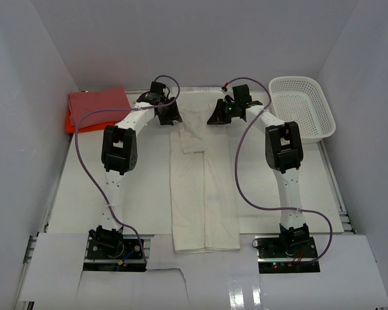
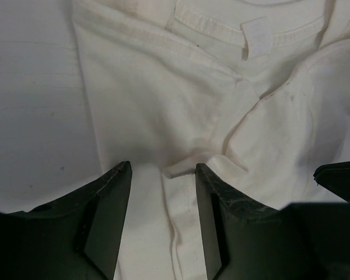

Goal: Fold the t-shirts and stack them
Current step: Rotate the tshirt 90 degrees

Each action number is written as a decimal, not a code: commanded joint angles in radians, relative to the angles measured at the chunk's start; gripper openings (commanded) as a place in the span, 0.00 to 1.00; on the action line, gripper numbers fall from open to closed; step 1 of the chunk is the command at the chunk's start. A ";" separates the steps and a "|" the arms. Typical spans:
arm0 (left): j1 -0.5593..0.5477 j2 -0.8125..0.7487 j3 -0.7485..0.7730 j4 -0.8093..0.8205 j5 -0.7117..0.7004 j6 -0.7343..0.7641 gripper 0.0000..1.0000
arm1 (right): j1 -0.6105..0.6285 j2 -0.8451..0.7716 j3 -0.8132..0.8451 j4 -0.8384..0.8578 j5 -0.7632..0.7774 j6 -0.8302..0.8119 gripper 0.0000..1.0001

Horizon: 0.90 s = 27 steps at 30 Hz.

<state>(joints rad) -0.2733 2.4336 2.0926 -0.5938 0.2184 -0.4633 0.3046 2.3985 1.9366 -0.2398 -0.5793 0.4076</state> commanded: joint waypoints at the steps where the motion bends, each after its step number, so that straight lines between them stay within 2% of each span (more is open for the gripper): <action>1: 0.006 -0.018 0.029 -0.006 0.032 0.000 0.59 | -0.007 0.013 -0.005 -0.003 -0.004 -0.021 0.10; 7: 0.022 -0.045 -0.017 0.029 0.056 0.000 0.57 | -0.007 0.010 -0.013 -0.003 -0.005 -0.023 0.11; 15: 0.083 -0.130 -0.209 0.235 0.228 -0.015 0.56 | -0.009 0.014 -0.016 -0.003 -0.013 -0.024 0.10; 21: 0.094 -0.105 -0.241 0.278 0.321 0.037 0.58 | -0.010 0.016 -0.018 -0.003 -0.021 -0.024 0.11; 27: 0.092 -0.107 -0.246 0.295 0.309 0.043 0.57 | -0.015 0.013 -0.022 -0.003 -0.016 -0.026 0.11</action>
<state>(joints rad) -0.1787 2.3833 1.8603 -0.3107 0.5190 -0.4515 0.3008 2.4050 1.9182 -0.2440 -0.5800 0.4065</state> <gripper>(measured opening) 0.577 0.107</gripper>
